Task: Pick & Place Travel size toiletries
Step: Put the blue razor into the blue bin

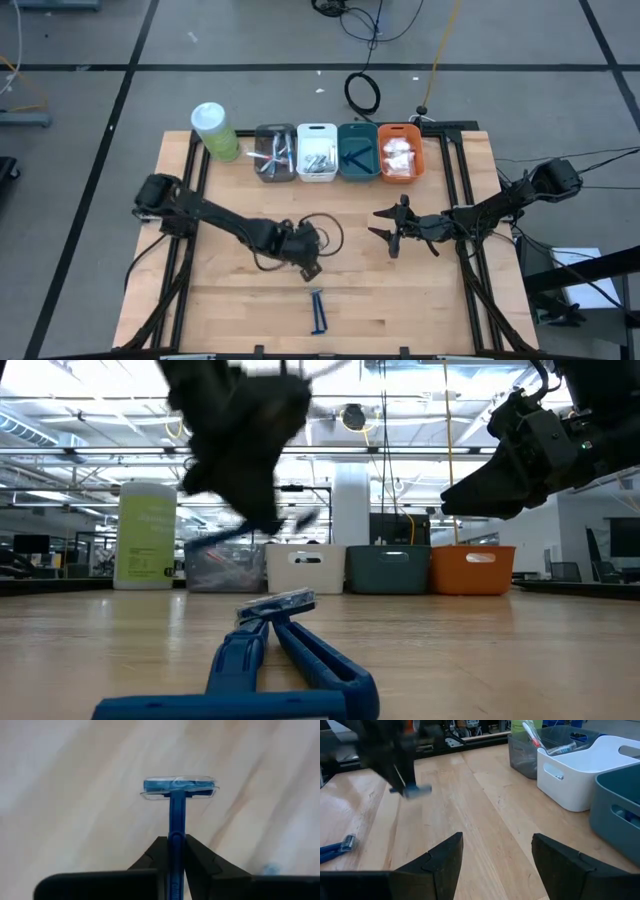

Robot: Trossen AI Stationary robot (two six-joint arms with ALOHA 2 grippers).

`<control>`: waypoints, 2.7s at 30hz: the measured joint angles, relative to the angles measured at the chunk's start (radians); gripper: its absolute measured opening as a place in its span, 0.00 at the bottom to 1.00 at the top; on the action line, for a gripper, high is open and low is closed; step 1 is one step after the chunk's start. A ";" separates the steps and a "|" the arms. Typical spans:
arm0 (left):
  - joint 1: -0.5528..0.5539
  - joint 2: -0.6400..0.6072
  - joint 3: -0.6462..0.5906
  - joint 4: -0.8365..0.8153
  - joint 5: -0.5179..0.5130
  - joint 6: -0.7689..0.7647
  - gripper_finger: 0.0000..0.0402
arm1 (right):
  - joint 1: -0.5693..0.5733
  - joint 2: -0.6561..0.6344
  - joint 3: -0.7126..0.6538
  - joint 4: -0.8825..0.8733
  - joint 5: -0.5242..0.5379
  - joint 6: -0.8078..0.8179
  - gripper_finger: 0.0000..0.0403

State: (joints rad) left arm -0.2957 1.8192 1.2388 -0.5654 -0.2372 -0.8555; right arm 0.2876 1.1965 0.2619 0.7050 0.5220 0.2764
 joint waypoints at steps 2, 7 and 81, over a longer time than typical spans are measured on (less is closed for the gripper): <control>0.019 -0.044 0.000 0.060 -0.030 0.085 0.08 | 0.000 0.000 0.000 -0.001 0.000 0.000 0.56; 0.098 -0.150 0.000 0.295 -0.084 0.334 0.03 | 0.000 0.000 0.000 -0.003 0.000 0.000 0.56; 0.725 0.313 0.492 0.445 0.310 0.385 0.78 | -0.001 0.000 0.000 -0.041 0.001 -0.003 0.56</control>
State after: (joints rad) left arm 0.4290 2.1323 1.7313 -0.1201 0.0724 -0.4708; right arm 0.2871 1.1965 0.2619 0.6643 0.5232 0.2737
